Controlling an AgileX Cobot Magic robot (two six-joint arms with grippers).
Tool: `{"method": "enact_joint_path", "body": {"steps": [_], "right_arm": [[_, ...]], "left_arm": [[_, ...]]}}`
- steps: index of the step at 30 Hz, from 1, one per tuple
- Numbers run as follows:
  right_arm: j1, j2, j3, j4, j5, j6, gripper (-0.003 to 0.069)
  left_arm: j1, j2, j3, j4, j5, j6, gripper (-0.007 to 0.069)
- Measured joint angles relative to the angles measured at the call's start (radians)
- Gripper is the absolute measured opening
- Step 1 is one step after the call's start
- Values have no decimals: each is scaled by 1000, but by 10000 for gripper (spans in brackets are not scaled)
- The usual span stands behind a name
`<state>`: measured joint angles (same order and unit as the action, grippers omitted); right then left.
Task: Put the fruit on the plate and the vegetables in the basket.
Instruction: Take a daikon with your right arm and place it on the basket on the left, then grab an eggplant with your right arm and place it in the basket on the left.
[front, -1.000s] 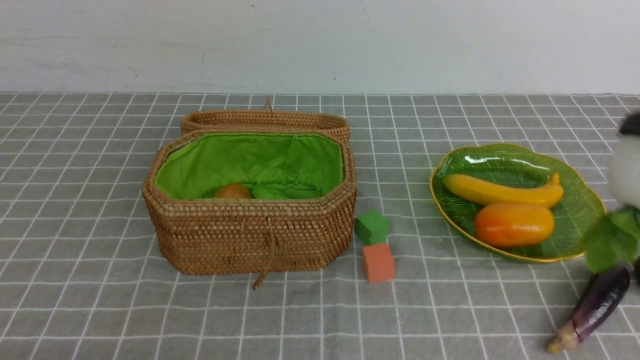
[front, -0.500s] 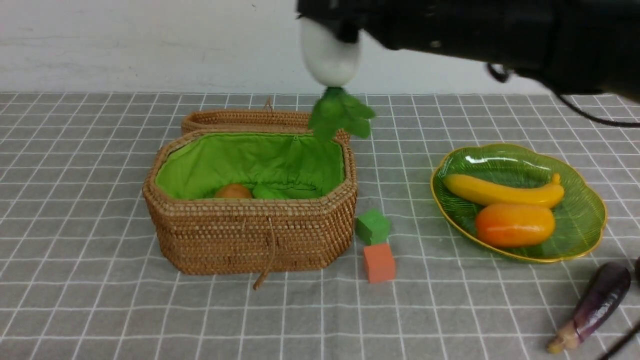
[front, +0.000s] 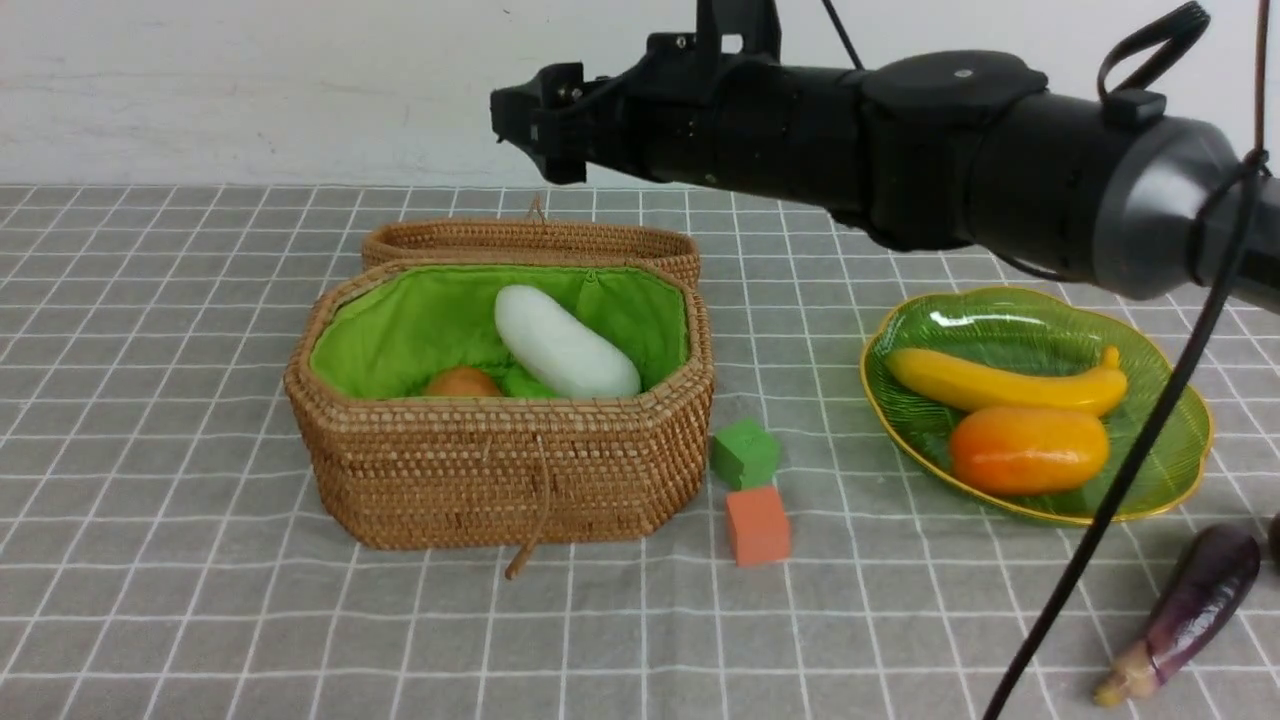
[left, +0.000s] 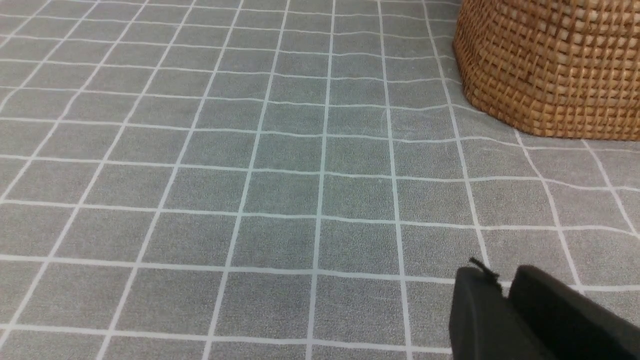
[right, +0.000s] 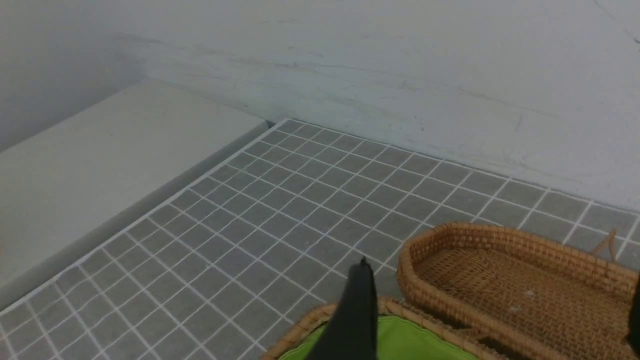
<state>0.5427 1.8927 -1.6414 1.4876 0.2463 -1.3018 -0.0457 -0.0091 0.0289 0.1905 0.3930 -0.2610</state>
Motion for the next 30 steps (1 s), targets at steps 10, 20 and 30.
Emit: {"method": "enact_joint_path", "body": {"steps": [10, 20, 30], "right_arm": [[-81, -229, -9, -746, 552, 600, 636], [-300, -351, 369, -1513, 781, 1478, 560], [-637, -341, 748, -1284, 446, 1674, 549]], "left_arm": [[0, 0, 0, 1, 0, 0, 92], [0, 0, 0, 1, 0, 0, 92], [0, 0, 0, 1, 0, 0, 93]]}}
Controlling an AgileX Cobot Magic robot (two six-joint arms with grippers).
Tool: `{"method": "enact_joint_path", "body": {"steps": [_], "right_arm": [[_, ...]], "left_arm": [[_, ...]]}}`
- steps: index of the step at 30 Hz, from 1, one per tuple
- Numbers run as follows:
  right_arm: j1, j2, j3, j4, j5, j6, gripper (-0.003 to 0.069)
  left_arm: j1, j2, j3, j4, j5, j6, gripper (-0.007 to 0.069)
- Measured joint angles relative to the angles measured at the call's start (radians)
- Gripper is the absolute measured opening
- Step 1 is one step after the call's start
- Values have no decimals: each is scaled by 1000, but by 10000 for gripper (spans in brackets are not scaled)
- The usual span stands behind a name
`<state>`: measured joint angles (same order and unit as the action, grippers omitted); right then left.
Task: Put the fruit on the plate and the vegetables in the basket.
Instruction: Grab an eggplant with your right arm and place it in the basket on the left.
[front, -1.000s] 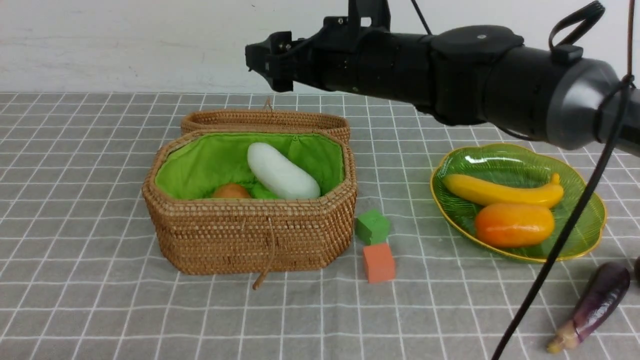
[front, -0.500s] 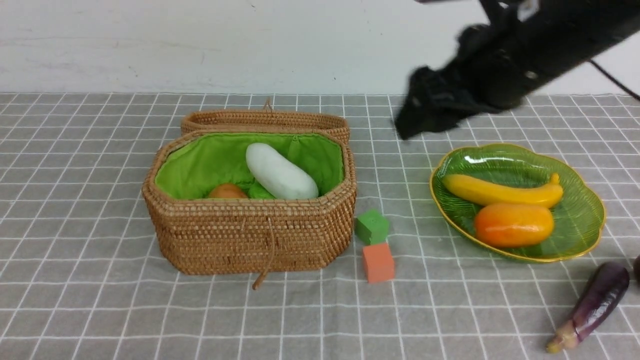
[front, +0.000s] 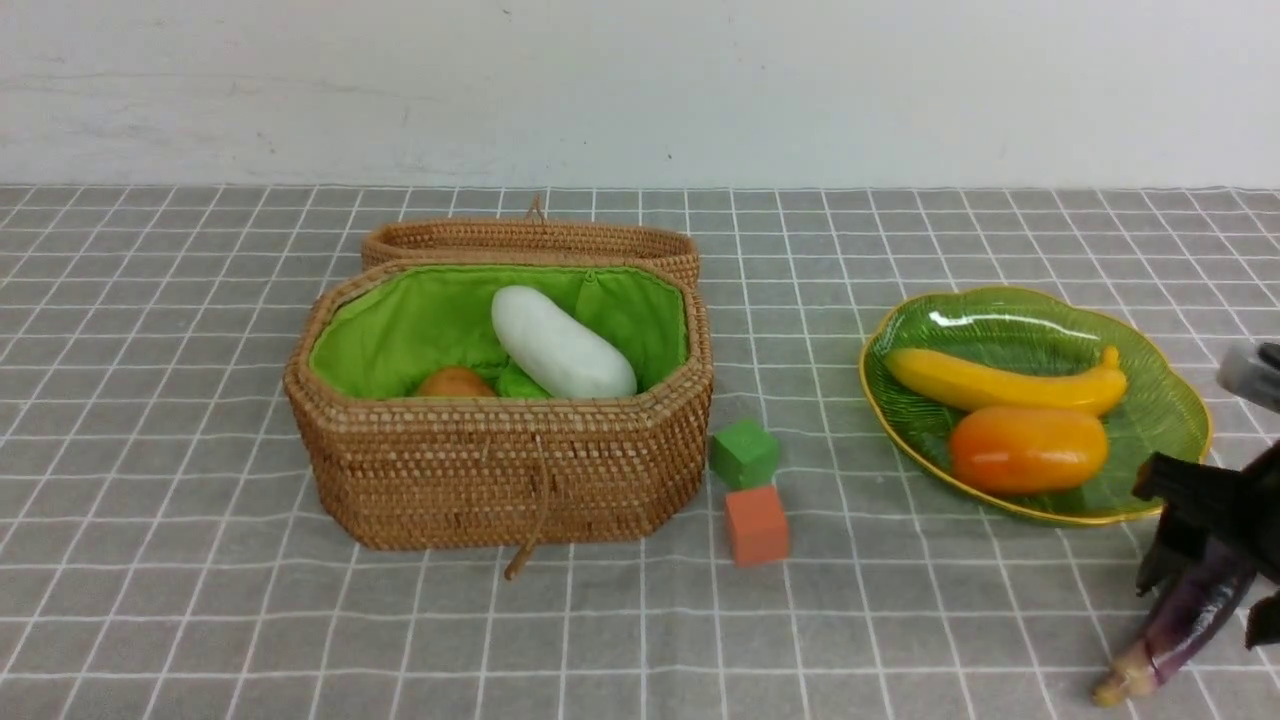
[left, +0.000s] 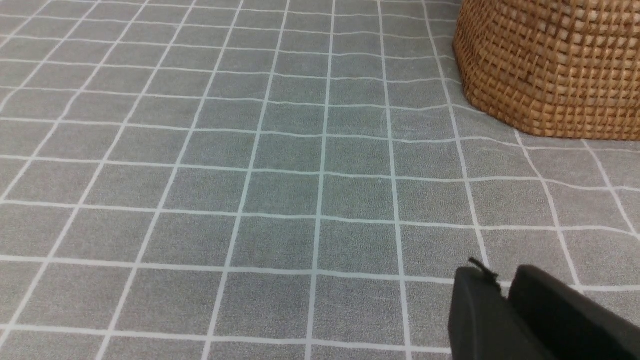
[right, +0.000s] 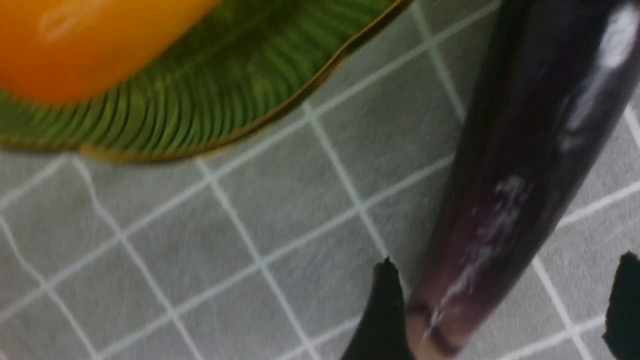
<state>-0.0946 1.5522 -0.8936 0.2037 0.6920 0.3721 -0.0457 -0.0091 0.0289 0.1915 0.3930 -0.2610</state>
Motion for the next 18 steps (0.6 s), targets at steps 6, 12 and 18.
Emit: {"method": "enact_joint_path", "body": {"steps": [6, 12, 18], "right_arm": [[-44, 77, 32, 80, -126, -89, 545], [-44, 136, 32, 122, -144, -264, 395], [-25, 50, 33, 371, -103, -566, 350]], "left_arm": [[0, 0, 0, 0, 0, 0, 95], [0, 0, 0, 2, 0, 0, 99], [0, 0, 0, 2, 0, 0, 99]]}}
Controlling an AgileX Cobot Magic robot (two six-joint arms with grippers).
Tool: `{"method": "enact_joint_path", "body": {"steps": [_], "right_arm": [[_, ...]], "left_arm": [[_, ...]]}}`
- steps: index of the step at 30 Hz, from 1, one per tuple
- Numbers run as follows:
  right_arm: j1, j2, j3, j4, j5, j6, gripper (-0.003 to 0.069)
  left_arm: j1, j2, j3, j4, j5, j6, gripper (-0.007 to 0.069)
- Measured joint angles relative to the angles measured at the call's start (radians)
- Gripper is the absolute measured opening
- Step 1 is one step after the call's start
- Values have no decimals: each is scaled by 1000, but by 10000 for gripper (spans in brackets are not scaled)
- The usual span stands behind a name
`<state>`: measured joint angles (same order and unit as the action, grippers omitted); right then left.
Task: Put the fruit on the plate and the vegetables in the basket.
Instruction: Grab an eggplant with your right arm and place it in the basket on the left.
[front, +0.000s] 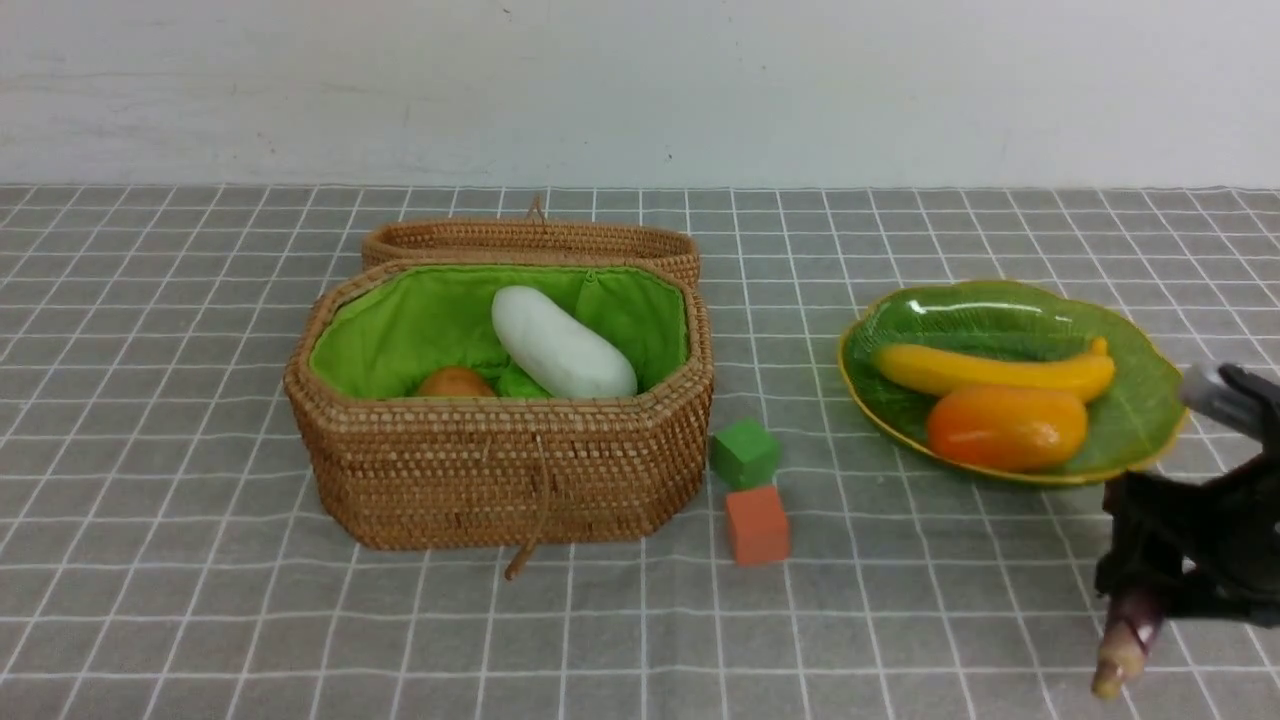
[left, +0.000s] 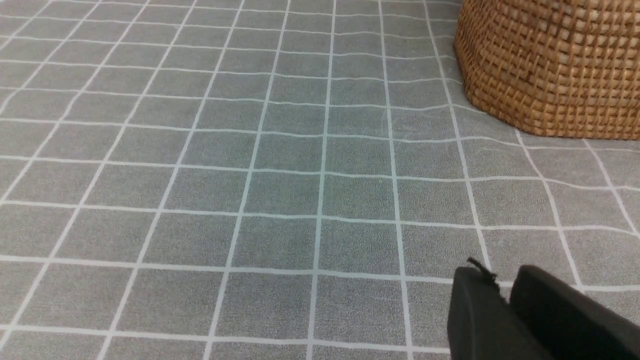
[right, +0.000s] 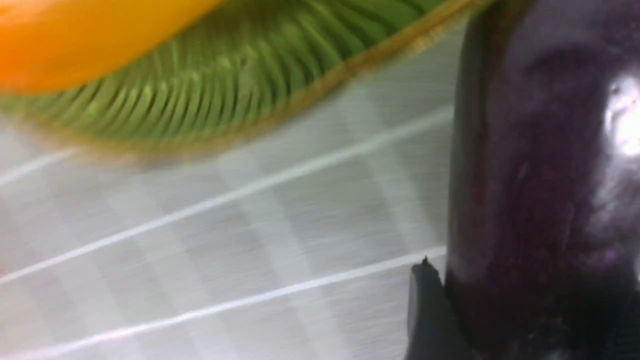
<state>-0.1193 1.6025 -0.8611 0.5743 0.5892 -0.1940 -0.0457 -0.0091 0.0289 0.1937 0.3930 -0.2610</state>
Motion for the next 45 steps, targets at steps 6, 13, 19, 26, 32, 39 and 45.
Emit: {"method": "enact_joint_path", "body": {"steps": [6, 13, 19, 26, 32, 39, 45], "right_arm": [[183, -152, -133, 318, -18, -342, 350], [438, -31, -439, 424, -26, -572, 350], [570, 201, -714, 431, -12, -636, 350], [645, 457, -987, 409, -5, -640, 350], [676, 513, -1044, 334, -9, -632, 398], [652, 495, -1048, 174, 122, -500, 672], [496, 350, -1048, -78, 356, -204, 625]], "left_arm": [[0, 0, 0, 0, 0, 0, 101], [0, 0, 0, 0, 0, 0, 104], [0, 0, 0, 0, 0, 0, 111], [0, 0, 0, 0, 0, 0, 113], [0, 0, 0, 0, 0, 0, 113], [0, 0, 0, 0, 0, 0, 124], [0, 0, 0, 0, 0, 0, 125]]}}
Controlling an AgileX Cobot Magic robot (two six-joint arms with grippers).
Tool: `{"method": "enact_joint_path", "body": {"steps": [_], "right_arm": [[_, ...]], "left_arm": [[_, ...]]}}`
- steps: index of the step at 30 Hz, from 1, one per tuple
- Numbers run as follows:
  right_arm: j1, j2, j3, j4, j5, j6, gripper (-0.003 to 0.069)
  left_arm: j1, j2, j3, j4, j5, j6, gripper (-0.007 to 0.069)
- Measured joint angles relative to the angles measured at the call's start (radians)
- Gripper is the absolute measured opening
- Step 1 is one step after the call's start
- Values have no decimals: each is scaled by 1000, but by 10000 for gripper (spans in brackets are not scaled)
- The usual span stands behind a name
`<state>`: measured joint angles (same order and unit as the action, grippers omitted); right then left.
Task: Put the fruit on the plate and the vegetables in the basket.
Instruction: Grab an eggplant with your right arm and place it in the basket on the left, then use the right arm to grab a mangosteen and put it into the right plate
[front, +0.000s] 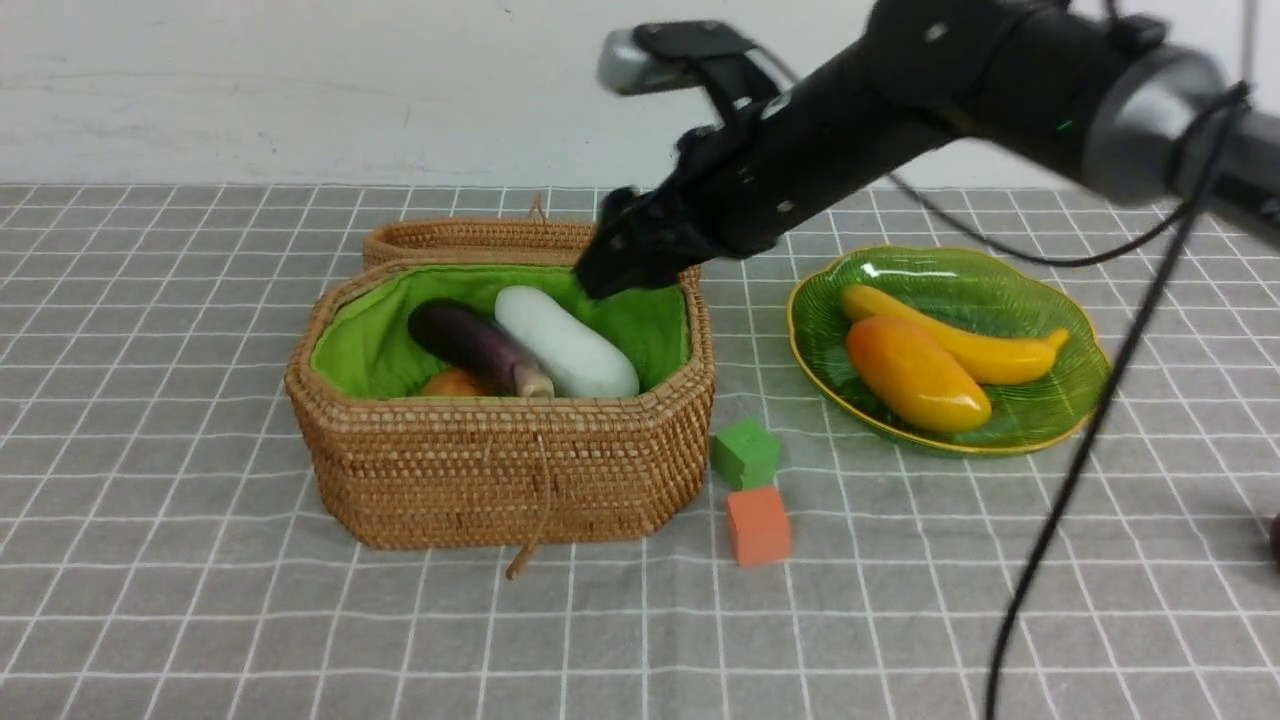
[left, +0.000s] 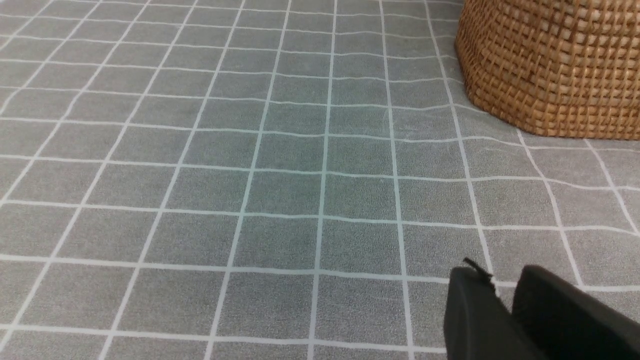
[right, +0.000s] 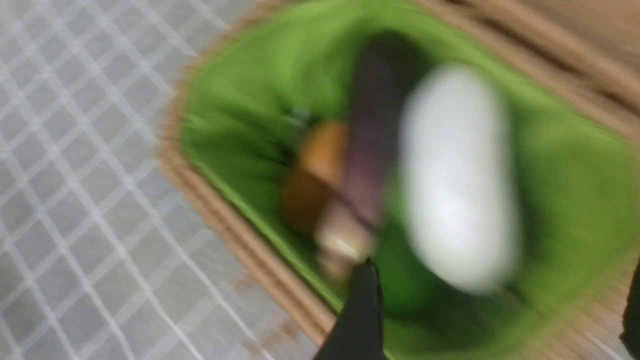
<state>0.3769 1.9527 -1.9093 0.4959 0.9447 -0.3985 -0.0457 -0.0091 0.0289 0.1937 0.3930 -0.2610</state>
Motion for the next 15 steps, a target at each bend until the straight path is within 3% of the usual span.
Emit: {"method": "enact_joint_path", "body": {"steps": [2, 5, 8, 12, 15], "right_arm": [[-41, -31, 0, -57, 54, 51, 608], [-201, -110, -1, -242, 204, 205, 575], [-342, -172, 53, -335, 259, 327, 563], [-537, -311, 319, -348, 193, 409, 561], [-604, -371, 481, -341, 112, 440, 563]], "left_arm": [[0, 0, 0, 0, 0, 0, 125], [0, 0, 0, 0, 0, 0, 130], [0, 0, 0, 0, 0, 0, 133], [0, 0, 0, 0, 0, 0, 136], [0, 0, 0, 0, 0, 0, 137]]}}
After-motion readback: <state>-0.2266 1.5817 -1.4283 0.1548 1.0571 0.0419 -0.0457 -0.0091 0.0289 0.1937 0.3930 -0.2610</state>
